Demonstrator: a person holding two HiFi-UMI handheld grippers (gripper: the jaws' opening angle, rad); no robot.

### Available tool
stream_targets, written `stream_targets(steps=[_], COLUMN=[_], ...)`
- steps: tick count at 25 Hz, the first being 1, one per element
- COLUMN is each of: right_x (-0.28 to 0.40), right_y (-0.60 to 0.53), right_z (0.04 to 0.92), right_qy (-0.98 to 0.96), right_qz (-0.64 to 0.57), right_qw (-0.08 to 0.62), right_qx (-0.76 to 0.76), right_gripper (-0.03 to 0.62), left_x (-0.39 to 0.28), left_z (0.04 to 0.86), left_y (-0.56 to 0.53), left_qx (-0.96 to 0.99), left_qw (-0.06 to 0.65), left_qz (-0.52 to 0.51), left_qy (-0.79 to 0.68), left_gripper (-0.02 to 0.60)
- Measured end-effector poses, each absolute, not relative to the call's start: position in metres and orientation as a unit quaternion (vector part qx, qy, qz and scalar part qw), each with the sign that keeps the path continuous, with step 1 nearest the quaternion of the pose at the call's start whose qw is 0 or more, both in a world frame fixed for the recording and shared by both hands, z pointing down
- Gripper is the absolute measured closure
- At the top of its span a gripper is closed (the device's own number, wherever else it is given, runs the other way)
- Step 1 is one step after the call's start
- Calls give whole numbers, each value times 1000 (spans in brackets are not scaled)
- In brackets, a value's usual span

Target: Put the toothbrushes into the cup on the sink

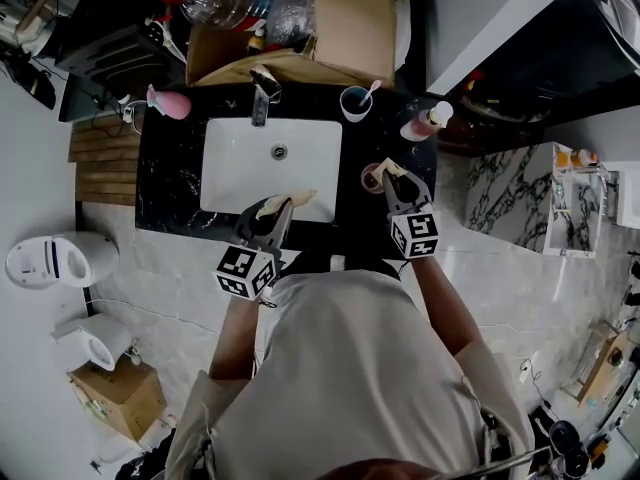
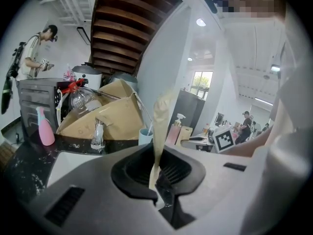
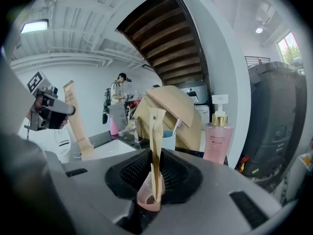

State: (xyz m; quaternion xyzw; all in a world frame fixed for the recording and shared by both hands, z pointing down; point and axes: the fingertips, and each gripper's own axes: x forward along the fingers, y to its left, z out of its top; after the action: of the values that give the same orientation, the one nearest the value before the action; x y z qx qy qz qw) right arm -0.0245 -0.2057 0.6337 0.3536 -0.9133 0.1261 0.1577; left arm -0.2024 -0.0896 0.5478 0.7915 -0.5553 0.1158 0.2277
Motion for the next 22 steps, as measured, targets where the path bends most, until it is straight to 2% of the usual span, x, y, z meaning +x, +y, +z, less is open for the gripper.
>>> stream_targets(steps=[15, 22], right_x=[-21, -14], right_y=[-207, -210], right_z=[661, 662], right_qy=[-900, -893], right_qz=[157, 170], right_qw=[173, 171], right_qx=[368, 381], right_gripper=[517, 430], left_x=[-205, -207], left_z=[557, 558], left_y=[-76, -73], left_qx=[782, 780], left_qw=[238, 240], left_qz=[117, 115], left_qy=[-564, -567], left_gripper=[545, 545])
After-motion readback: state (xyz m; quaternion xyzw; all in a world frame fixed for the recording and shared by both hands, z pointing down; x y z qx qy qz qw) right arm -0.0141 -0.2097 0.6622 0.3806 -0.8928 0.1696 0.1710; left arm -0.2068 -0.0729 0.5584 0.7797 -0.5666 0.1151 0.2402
